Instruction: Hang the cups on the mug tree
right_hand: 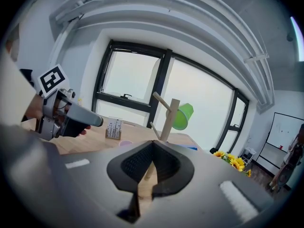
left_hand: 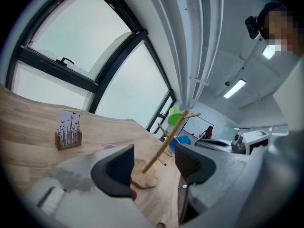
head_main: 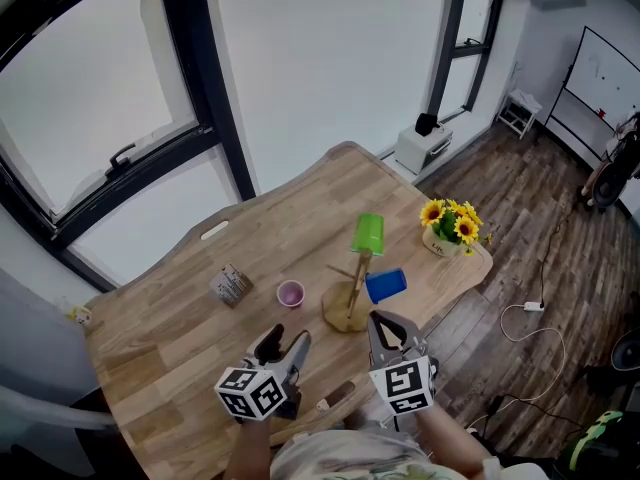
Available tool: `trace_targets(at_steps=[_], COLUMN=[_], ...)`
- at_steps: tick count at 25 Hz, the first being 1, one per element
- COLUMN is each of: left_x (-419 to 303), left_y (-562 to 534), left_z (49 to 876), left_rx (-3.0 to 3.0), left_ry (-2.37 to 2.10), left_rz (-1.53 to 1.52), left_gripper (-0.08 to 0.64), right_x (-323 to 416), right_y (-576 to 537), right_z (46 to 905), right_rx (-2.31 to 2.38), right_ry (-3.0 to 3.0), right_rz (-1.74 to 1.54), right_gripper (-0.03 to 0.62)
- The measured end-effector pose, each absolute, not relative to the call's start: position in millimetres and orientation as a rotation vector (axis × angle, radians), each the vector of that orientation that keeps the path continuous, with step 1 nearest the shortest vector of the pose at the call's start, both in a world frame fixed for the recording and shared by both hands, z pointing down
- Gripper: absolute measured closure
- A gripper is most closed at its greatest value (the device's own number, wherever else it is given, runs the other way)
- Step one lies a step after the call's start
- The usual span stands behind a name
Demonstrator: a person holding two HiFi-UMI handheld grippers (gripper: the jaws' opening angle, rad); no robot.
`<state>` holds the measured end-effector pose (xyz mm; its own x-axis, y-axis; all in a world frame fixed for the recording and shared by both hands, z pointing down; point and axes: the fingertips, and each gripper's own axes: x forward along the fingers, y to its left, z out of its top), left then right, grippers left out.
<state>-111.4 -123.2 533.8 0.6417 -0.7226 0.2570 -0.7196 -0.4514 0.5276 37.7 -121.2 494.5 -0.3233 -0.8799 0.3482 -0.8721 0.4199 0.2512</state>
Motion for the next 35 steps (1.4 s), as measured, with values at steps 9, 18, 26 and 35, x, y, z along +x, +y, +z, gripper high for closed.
trace_targets(at_steps=[9,18,26,35], left_x=[-124.7,-137.0,-149.7,-154.0], left_y=[-140.5,-176.7,-209.6,-227.0], left_z=[563.5,604.6,646.5,691.9], left_rx=[2.115,1.854,1.593,1.345], left_ry=[-1.137,-1.067,-0.983,-0.952], left_rz=[-0.011,-0.132,-0.276,-0.276], left_gripper=[0.296,0.296,0.296,0.296], right_x=[29.7,26.2,22.0,16.4], right_y=[-123.8,-125.8,-130.2,-131.5], right_z=[499.5,503.2,513.9,522.7], right_rx=[1.456,1.430,1.412,1.430], right_ry=[-2.250,-2.205,-2.143,-2.071], right_rz=[-0.016,-0.007,0.004,0.044], right_gripper=[0.592,0.592,0.592,0.592])
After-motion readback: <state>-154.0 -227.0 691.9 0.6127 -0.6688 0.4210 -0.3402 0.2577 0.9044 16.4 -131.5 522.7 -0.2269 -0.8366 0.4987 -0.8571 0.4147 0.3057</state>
